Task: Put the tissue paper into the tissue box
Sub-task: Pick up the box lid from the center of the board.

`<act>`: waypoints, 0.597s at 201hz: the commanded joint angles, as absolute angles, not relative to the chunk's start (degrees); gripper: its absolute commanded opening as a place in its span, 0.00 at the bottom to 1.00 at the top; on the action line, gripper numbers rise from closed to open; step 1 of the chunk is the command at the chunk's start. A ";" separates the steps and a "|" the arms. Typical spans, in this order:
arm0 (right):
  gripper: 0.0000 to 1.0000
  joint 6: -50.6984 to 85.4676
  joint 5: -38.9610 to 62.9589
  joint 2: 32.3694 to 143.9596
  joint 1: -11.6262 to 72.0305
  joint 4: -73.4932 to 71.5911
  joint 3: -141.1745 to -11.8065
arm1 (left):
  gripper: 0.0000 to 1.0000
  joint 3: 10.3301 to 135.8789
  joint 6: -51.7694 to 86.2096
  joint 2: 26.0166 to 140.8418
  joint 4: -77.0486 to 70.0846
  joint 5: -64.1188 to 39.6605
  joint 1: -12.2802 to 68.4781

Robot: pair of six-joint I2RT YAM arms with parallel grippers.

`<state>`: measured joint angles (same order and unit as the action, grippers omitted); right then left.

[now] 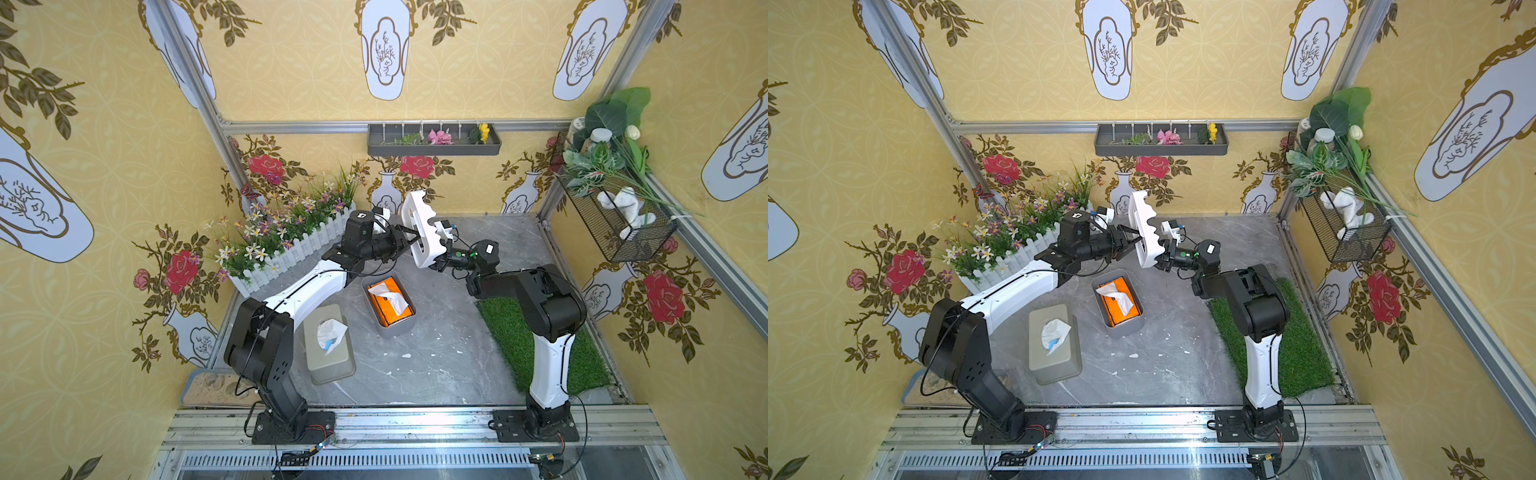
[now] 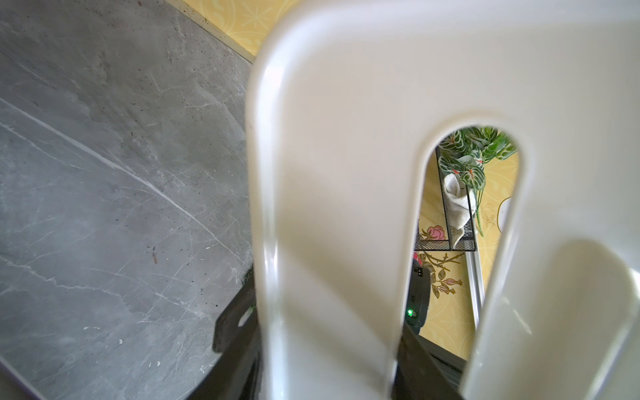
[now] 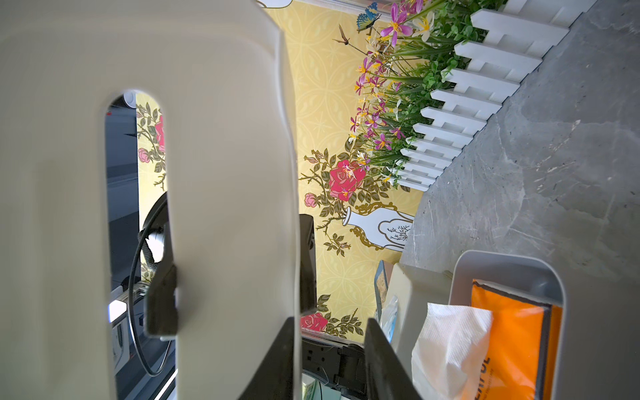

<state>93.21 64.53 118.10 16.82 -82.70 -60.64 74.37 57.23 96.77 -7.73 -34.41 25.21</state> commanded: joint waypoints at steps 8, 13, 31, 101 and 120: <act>0.45 92.68 67.24 118.54 16.91 -85.58 -60.26 | 0.35 74.44 56.48 96.33 -10.09 -35.07 25.49; 0.46 92.52 67.37 118.52 16.47 -85.56 -60.06 | 0.35 74.52 56.22 96.13 -9.60 -34.83 25.52; 0.53 91.91 66.78 118.10 13.37 -85.09 -58.71 | 0.35 75.72 53.58 95.14 -4.80 -33.18 25.56; 0.57 56.31 55.83 108.11 0.46 -31.81 -55.88 | 0.35 89.98 37.09 95.34 31.37 -14.42 28.65; 0.57 31.77 43.47 102.43 3.93 3.81 -66.24 | 0.35 94.64 35.33 97.38 39.28 -8.42 30.26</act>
<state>65.12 56.73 108.03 0.91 -40.16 -57.58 90.72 40.86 95.33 24.77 -18.52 28.80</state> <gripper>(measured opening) 0.573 0.533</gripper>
